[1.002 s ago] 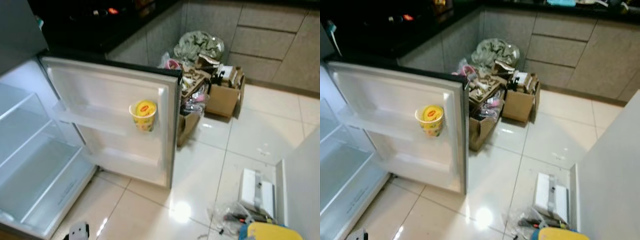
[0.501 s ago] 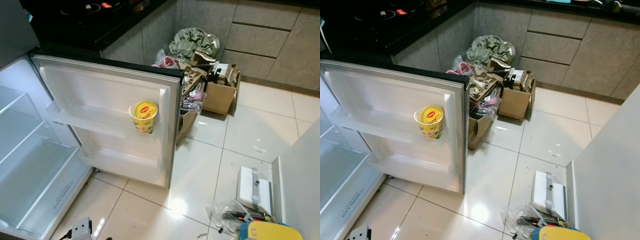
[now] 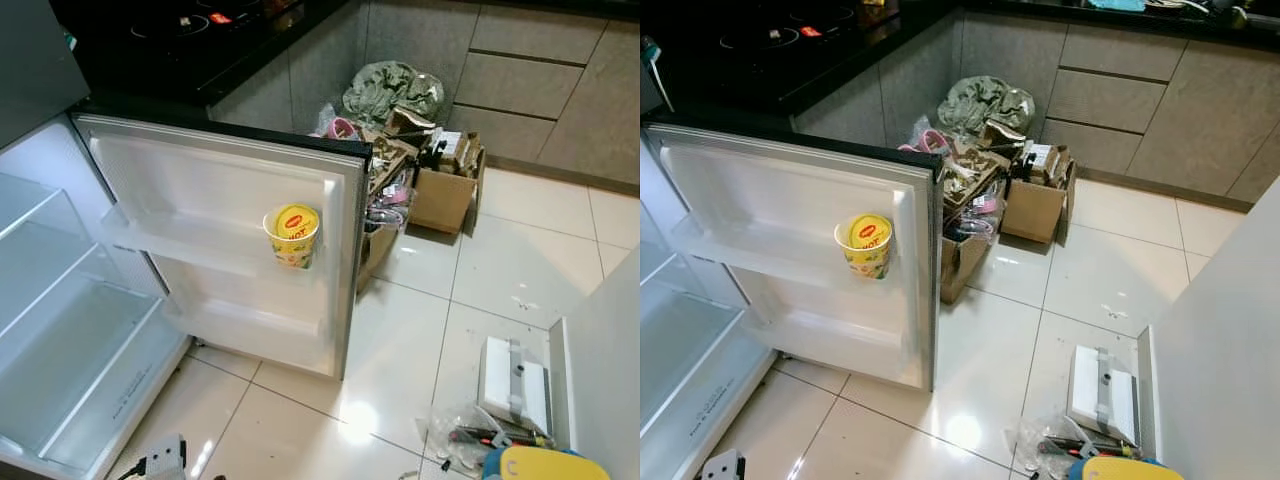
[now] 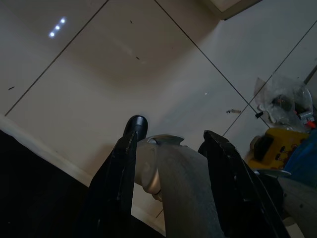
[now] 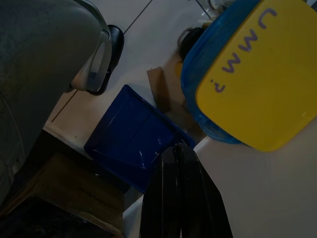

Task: Restocking fridge

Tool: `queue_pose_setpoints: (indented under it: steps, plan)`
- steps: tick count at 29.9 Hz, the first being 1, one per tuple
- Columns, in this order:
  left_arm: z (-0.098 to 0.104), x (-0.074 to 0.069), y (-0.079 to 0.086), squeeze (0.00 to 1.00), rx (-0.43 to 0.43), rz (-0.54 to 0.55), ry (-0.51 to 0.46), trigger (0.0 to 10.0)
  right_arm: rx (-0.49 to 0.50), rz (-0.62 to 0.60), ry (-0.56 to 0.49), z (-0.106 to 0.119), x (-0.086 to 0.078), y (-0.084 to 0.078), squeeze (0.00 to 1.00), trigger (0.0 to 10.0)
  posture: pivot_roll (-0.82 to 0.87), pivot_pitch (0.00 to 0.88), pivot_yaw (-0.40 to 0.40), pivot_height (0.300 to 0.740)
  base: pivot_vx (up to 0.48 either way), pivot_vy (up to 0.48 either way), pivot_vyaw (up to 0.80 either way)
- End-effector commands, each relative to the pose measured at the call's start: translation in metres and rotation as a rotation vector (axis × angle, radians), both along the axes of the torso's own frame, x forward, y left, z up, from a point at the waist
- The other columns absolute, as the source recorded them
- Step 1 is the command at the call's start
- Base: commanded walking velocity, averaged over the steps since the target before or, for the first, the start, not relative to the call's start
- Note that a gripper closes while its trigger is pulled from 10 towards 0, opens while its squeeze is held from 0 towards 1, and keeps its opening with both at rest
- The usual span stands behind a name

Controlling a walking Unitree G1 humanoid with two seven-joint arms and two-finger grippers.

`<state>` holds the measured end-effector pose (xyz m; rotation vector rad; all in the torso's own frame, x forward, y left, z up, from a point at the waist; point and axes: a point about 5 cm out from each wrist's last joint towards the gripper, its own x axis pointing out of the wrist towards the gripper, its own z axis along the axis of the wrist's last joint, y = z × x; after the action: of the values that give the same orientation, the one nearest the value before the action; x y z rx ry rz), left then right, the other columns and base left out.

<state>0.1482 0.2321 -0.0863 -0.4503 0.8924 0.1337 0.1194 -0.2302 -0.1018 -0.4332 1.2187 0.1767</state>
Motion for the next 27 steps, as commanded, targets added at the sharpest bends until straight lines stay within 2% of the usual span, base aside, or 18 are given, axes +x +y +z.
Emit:
queue_pose_setpoints:
  steps: [1,27]
  plan:
    - [-0.0037,-0.0048,-0.0077,0.0,-0.015,-0.014,0.018,10.0,-0.003,0.0,0.012,-0.001,-0.0029,0.0002,0.0,10.0,-0.03,0.073,0.003,0.74,0.0,0.0,0.0]
    - [-0.0039,-0.0034,-0.0114,0.0,-0.029,-0.021,0.014,10.0,0.004,-0.019,0.01,-0.0014,-0.0044,0.0003,0.0,10.0,-0.03,0.08,0.011,0.74,0.0,0.0,0.0]
